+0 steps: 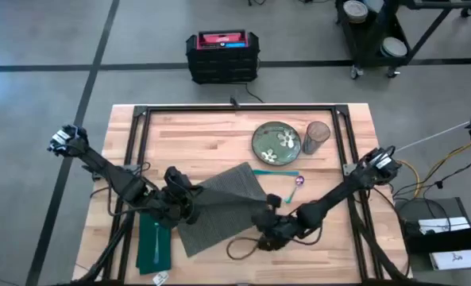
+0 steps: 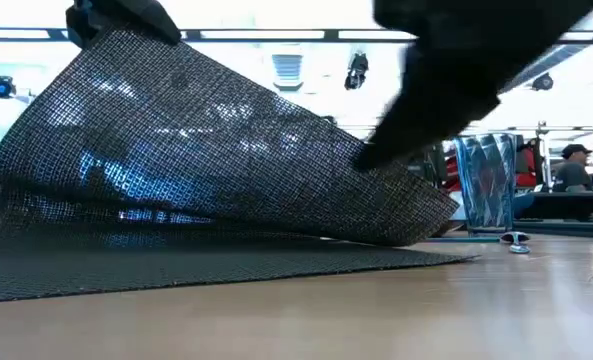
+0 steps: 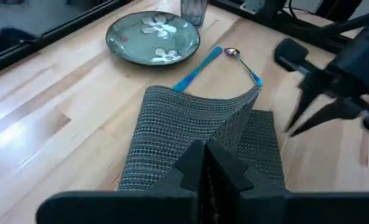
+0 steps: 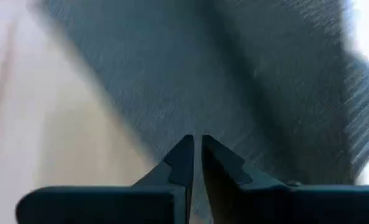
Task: Set table place
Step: Move the gray place mat to the center of the table
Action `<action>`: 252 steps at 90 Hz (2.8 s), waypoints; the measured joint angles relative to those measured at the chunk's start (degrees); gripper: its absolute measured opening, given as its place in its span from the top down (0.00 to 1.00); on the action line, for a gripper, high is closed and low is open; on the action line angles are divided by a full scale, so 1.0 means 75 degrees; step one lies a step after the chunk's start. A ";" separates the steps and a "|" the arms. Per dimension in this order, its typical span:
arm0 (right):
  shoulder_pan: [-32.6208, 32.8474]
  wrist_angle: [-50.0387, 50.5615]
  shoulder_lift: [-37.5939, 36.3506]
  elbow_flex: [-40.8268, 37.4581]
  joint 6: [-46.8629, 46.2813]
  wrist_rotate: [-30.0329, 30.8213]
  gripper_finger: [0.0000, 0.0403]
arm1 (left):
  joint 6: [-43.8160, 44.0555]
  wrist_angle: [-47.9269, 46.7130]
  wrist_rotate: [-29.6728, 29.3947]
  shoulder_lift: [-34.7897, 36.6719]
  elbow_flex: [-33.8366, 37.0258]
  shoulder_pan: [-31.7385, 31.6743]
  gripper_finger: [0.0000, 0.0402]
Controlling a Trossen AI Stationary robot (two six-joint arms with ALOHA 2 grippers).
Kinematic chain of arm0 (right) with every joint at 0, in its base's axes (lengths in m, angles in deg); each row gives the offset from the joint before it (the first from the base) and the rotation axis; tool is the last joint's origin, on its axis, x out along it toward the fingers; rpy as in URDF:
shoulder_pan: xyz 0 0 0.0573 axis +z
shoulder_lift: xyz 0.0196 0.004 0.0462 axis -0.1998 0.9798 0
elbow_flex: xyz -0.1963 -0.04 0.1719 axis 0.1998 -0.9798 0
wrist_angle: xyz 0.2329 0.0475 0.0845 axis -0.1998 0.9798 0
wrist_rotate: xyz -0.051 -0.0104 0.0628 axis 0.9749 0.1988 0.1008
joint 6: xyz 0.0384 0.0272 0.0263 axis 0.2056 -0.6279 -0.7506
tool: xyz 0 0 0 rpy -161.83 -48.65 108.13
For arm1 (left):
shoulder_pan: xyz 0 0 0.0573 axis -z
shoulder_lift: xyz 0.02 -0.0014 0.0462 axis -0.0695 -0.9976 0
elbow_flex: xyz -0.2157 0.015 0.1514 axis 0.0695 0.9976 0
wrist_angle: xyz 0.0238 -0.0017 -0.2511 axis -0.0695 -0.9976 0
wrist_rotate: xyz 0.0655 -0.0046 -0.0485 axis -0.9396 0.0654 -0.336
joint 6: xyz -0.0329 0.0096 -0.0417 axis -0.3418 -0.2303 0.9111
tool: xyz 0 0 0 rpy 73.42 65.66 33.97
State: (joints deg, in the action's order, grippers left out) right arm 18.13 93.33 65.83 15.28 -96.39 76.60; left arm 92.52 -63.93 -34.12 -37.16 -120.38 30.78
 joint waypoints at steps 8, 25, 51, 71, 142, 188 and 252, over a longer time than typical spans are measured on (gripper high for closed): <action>-0.0205 -0.0022 0.0288 -0.0003 -0.0185 -0.0001 0.95 | 0.0000 0.0005 -0.0035 0.0000 0.0000 -0.0003 1.00; -0.0221 0.0580 0.0773 -0.0010 -0.0219 -0.1030 0.95 | 0.0000 -0.0007 -0.0322 -0.0003 0.0000 0.0007 1.00; 0.0556 0.3003 0.0541 0.0046 0.0352 -0.1803 0.95 | 0.0039 -0.0211 -0.0655 -0.0020 0.0014 -0.0044 1.00; 0.0862 0.4622 0.0192 0.0016 0.0465 -0.1876 0.95 | 0.0578 -0.0487 0.0316 -0.0020 0.0119 -0.0031 1.00; 0.1010 0.4481 0.0044 -0.0010 0.0448 -0.1920 0.95 | -0.0162 0.1296 0.0831 -0.0112 0.0999 0.0886 1.00; 0.0996 0.3630 0.0021 -0.0021 -0.0127 -0.1815 0.95 | -0.3882 0.5605 0.2645 -0.3286 0.0340 -0.0096 0.53; 0.0943 0.2647 0.0006 -0.0015 -0.0478 -0.0943 0.95 | -0.4205 0.4526 0.3260 -0.6672 -0.3600 -0.0847 0.43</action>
State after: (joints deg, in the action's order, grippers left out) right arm 25.21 113.18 65.87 15.17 -99.98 69.53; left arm 60.98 -29.98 -9.68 -87.20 -147.37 24.42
